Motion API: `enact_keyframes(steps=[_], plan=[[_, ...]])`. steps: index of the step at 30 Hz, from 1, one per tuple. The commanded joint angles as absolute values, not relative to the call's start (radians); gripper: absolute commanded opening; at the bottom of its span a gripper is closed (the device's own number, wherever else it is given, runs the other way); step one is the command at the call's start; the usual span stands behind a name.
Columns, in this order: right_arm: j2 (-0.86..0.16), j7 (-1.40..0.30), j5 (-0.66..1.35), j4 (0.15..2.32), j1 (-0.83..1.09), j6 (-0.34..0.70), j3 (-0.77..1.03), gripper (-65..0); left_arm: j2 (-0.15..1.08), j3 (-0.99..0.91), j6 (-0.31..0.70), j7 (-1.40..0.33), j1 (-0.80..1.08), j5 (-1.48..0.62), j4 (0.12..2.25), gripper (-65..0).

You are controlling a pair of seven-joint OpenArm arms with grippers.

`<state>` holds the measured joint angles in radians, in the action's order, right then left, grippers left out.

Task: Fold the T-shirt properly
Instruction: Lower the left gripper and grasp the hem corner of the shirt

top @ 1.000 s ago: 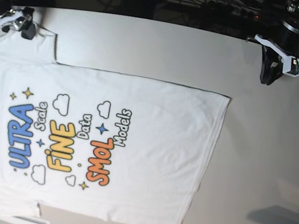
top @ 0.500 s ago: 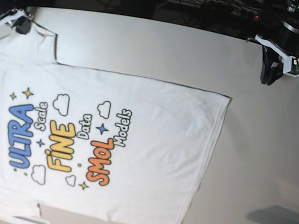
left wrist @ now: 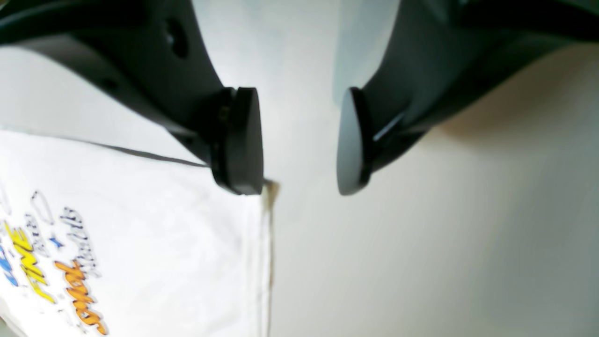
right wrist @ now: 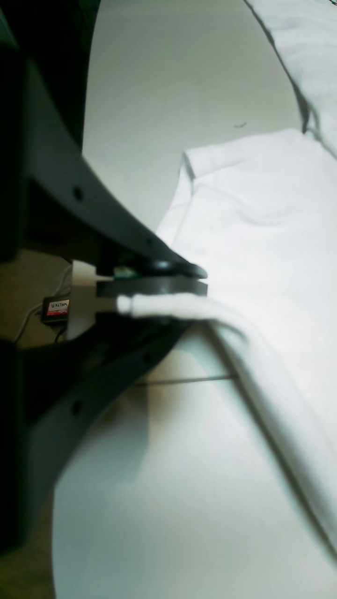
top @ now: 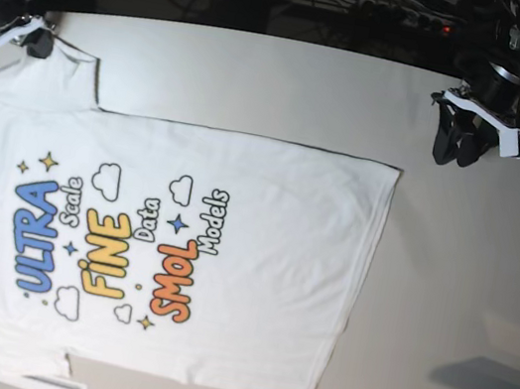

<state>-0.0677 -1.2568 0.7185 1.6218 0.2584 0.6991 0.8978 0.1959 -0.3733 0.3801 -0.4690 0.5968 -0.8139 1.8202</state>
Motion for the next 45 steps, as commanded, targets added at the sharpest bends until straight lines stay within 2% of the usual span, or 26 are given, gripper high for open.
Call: enact_keyframes(steps=[1, 2, 6, 8, 14, 26, 45], plan=[[-0.071, -1.297, 0.684, 1.624, 0.269, 0.698, 0.895, -64.9, 0.203, -0.384, 0.387, -0.473, 0.590, -0.849, 1.821, -38.5], [-0.071, -1.297, 0.684, 1.624, 0.269, 0.698, 0.897, -64.9, 0.203, -0.387, 0.387, -0.490, 0.582, -0.874, 1.807, -38.0], [-0.073, -1.297, 0.687, 1.624, 0.274, 0.698, 0.900, -64.9, 0.206, -0.392, 0.387, -0.503, 0.576, -0.903, 1.767, -29.2], [-0.073, -1.297, 0.687, 1.624, 0.274, 0.698, 0.895, -64.9, 0.206, -0.392, 0.390, -0.503, 0.576, -0.903, 1.758, -27.5], [-0.073, -1.299, 0.687, 1.624, 0.274, 0.698, 0.895, -65.0, 0.199, -0.390, 0.412, -0.578, 0.522, -0.909, 1.735, -27.5], [-0.071, -1.299, 0.685, 1.624, 0.274, 0.698, 0.894, -65.0, 0.154, -0.383, 0.412, -0.671, 0.366, -0.909, 1.501, -27.5], [-0.071, -1.299, 0.685, 1.624, 0.274, 0.698, 0.894, -65.0, 0.142, -0.240, 0.410, -0.673, 0.305, -0.903, 1.483, -27.7]])
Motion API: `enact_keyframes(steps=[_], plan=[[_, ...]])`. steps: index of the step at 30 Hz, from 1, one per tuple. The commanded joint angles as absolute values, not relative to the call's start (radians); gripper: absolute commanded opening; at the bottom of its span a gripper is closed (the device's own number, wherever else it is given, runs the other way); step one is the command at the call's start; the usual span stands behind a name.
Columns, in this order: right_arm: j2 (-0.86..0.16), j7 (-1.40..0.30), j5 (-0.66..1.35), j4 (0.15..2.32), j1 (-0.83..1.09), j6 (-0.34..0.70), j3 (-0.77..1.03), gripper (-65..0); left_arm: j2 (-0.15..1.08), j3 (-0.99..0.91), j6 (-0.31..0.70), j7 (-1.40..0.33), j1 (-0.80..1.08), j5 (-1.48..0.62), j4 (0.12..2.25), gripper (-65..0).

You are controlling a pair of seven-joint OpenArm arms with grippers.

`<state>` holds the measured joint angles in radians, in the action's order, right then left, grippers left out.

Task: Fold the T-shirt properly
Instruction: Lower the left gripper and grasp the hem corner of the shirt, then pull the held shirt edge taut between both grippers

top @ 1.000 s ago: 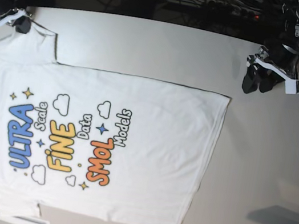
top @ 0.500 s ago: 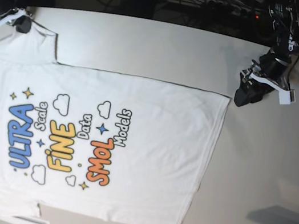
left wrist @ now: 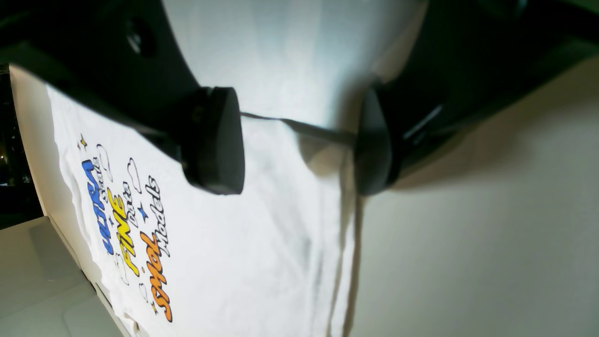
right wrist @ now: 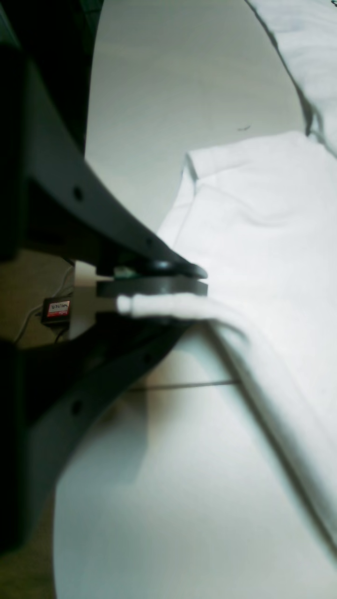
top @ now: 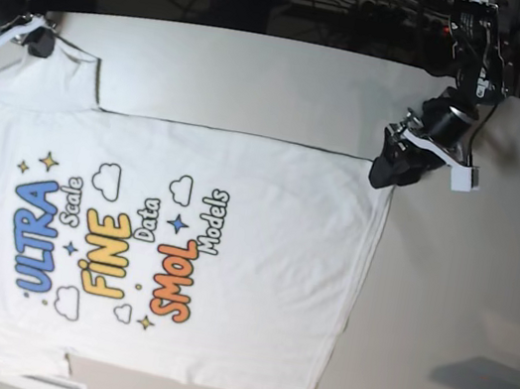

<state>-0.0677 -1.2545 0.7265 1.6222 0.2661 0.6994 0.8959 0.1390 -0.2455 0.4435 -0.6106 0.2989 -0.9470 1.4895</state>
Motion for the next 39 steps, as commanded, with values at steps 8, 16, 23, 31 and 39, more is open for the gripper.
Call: enact_keyframes(steps=[8, 16, 23, 31, 39], plan=[[-0.070, -1.299, 0.685, 1.624, 0.274, 0.698, 0.894, -65.0, 0.139, -0.240, 0.410, -0.673, 0.282, -0.903, 1.478, -27.7], [-0.070, -1.299, 0.684, 1.623, 0.274, 0.698, 0.894, -65.0, 0.117, -0.240, 0.410, -0.673, 0.219, -0.905, 1.354, -27.7], [-0.070, -1.299, 0.684, 1.623, 0.274, 0.698, 0.894, -65.0, 0.116, -0.183, 0.410, -0.673, 0.216, -0.905, 1.349, -28.0], [-0.070, -1.299, 0.684, 1.623, 0.274, 0.698, 0.894, -65.0, 0.114, -0.174, 0.410, -0.673, 0.257, -0.909, 1.351, -28.0], [-0.070, -1.299, 0.684, 1.623, 0.274, 0.698, 0.894, -65.0, 0.114, -0.209, 0.375, -0.674, 0.334, -0.911, 1.475, -37.6]])
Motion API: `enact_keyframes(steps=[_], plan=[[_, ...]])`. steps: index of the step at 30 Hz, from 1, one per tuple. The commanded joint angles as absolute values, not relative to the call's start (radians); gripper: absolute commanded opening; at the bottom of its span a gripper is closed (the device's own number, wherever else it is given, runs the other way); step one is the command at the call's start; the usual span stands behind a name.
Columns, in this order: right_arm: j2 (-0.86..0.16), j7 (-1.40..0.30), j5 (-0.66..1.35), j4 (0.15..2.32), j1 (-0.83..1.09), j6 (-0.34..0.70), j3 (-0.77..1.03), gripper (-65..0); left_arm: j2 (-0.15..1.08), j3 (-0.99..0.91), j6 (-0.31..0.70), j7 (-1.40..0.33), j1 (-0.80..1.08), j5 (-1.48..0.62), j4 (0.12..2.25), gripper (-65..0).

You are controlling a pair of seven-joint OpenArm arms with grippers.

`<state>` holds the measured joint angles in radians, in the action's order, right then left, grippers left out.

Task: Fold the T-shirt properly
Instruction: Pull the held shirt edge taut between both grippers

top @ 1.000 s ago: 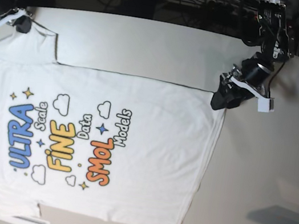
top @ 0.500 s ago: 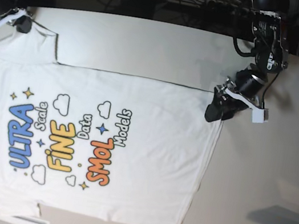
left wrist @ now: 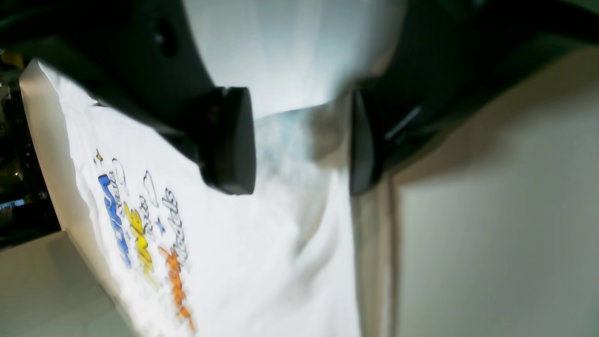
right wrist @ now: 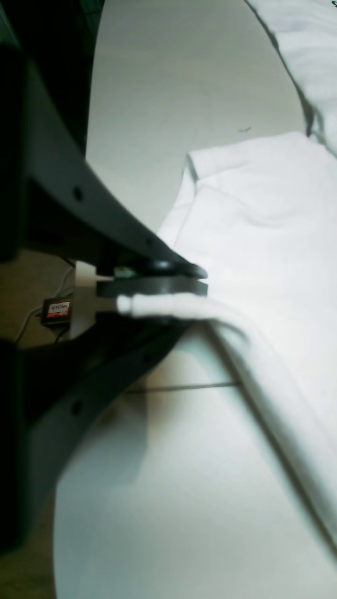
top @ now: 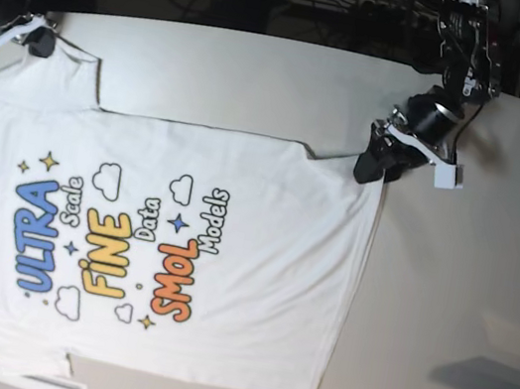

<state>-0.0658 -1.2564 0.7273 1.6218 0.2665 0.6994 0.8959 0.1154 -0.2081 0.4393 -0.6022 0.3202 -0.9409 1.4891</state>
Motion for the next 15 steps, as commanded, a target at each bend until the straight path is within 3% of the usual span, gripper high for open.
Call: enact_keyframes(steps=[1, 4, 10, 15], plan=[[-0.070, -1.299, 0.684, 1.623, 0.274, 0.698, 0.894, -65.0, 0.114, -0.232, 0.344, -0.674, 0.344, -0.911, 1.498, -39.3], [-0.070, -1.300, 0.684, 1.623, 0.274, 0.698, 0.894, -65.0, 0.114, -0.297, 0.282, -0.673, 0.354, -0.911, 1.543, -40.3], [-0.070, -1.305, 0.684, 1.623, 0.274, 0.698, 0.894, -65.0, 0.119, -0.432, 0.277, -0.757, 0.341, -0.909, 1.550, -40.1], [-0.068, -1.308, 0.685, 1.623, 0.274, 0.698, 0.894, -65.0, 0.119, -0.463, 0.277, -0.789, 0.340, -0.909, 1.554, -28.2]])
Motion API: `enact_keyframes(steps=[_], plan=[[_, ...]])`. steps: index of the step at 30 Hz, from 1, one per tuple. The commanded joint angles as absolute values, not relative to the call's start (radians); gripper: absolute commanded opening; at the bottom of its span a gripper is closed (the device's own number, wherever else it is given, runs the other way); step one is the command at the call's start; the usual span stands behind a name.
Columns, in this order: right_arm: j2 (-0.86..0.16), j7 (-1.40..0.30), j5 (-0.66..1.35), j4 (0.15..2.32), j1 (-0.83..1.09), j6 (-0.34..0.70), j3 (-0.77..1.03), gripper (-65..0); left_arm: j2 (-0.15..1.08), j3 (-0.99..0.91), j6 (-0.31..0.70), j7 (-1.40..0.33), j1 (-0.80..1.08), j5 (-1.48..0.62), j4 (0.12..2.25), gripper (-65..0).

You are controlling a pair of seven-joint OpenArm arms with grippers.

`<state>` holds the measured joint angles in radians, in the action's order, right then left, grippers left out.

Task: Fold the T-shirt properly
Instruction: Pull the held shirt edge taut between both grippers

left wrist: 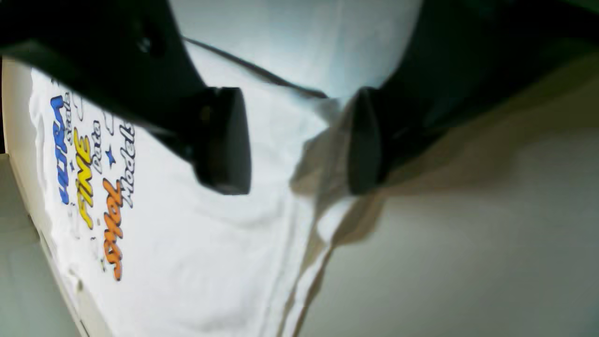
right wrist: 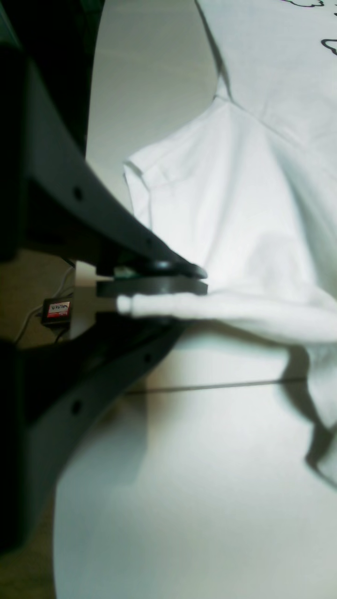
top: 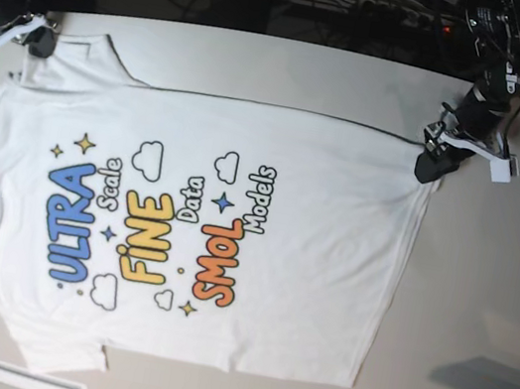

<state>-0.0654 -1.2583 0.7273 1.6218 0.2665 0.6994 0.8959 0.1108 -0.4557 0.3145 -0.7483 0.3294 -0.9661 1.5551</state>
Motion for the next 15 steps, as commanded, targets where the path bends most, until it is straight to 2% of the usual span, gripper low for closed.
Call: enact_keyframes(steps=[1, 15], plan=[[-0.068, -1.308, 0.685, 1.623, 0.274, 0.698, 0.894, -65.0, 0.119, -0.458, 0.277, -0.791, 0.340, -0.909, 1.561, -26.9], [-0.068, -1.310, 0.687, 1.623, 0.274, 0.698, 0.892, -65.0, 0.116, -0.449, 0.277, -0.794, 0.349, -0.911, 1.727, -26.5]])
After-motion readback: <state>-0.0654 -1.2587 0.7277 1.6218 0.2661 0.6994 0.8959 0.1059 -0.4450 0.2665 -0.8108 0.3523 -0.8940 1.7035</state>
